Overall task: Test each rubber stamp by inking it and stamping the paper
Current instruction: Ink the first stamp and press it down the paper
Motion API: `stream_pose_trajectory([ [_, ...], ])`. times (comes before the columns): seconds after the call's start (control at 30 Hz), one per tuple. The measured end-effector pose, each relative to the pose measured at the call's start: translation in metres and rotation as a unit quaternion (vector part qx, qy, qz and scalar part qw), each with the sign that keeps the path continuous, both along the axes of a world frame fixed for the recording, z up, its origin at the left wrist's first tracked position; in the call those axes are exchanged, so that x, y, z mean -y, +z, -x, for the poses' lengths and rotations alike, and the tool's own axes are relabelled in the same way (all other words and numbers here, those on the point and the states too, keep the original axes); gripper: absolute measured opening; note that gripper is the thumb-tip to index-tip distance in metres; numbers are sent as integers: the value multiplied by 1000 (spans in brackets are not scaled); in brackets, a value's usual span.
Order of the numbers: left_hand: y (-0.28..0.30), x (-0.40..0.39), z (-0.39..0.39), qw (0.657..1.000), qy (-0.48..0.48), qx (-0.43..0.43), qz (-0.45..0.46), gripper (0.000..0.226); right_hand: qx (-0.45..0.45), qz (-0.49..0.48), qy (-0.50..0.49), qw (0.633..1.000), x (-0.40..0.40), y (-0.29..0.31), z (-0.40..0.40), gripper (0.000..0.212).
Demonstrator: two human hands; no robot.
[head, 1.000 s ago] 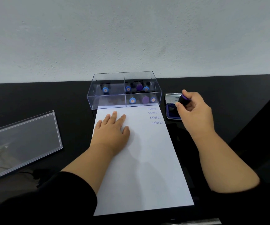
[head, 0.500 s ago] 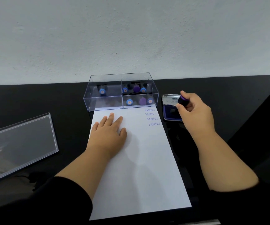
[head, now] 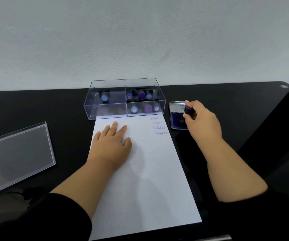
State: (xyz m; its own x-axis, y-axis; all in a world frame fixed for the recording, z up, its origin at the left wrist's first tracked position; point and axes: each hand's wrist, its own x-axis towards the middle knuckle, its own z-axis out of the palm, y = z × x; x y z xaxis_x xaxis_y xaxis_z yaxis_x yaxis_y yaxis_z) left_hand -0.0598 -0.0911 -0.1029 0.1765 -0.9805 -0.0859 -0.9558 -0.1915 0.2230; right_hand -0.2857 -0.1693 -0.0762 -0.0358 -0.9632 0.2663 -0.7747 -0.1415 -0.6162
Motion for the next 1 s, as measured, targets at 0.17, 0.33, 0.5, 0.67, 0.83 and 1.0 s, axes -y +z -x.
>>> stream_pose_trajectory([
  [0.17, 0, -1, 0, 1000, 1, -2, 3, 53, 0, 6, 0, 1000, -1, 0, 0, 35],
  [0.33, 0, 0, 0, 1000, 1, -1, 1, 53, 4, 5, -4, 1000, -3, 1, -1, 35],
  [0.5, 1, 0, 0, 1000, 1, -1, -2, 53, 21, 19, -4, 1000, -7, 2, -1, 36],
  [0.67, 1, 0, 1, 1000, -1, -2, 0, 53, 64, 36, 31, 997, -20, 8, -7, 34],
  [0.83, 2, -1, 0, 1000, -2, -6, -2, 53, 54, 41, 82, 994, -30, 5, -20, 32],
  [1.0, 2, -1, 0, 1000, -1, -10, -2, 53, 32, 30, 124, 991, -35, 3, -25, 25],
])
